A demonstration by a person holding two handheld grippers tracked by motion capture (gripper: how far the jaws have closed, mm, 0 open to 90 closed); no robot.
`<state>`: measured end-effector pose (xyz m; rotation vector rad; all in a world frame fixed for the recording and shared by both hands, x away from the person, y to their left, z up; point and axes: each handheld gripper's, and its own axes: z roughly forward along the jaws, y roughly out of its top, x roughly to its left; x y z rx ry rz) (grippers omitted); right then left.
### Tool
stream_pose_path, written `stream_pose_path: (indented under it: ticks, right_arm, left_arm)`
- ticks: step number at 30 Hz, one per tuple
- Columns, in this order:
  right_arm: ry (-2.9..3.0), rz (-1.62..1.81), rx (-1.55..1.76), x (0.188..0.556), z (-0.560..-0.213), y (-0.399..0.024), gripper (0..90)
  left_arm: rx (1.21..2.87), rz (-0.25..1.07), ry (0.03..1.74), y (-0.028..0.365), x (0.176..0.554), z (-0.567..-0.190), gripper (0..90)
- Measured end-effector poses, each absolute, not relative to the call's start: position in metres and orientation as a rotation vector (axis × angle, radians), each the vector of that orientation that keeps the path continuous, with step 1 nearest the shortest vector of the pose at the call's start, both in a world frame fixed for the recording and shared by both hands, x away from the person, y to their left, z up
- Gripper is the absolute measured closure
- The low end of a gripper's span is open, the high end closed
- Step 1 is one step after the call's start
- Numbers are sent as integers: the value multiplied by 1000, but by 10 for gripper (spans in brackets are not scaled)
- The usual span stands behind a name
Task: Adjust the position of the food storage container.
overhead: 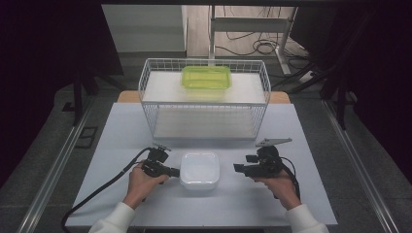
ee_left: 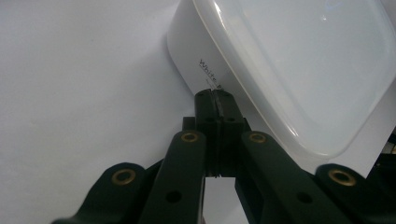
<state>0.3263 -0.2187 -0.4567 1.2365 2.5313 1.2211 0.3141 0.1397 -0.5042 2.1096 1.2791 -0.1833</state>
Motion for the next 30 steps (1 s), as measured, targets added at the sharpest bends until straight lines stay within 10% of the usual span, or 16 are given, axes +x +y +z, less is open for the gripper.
stream_pose_path:
  ticks: [14, 22, 30]
  right_arm:
    - [2535, 1288, 1249, 326, -454, -221, 286]
    - [2513, 1340, 1288, 328, -454, -222, 249]
    - [2509, 1334, 1277, 327, -454, -222, 236]
  left_arm:
    - [2082, -80, 1253, 152, 306, -490, 847]
    - [1945, -71, 1226, 177, 297, -468, 480]
    - [1920, -43, 1228, 185, 295, -463, 301]
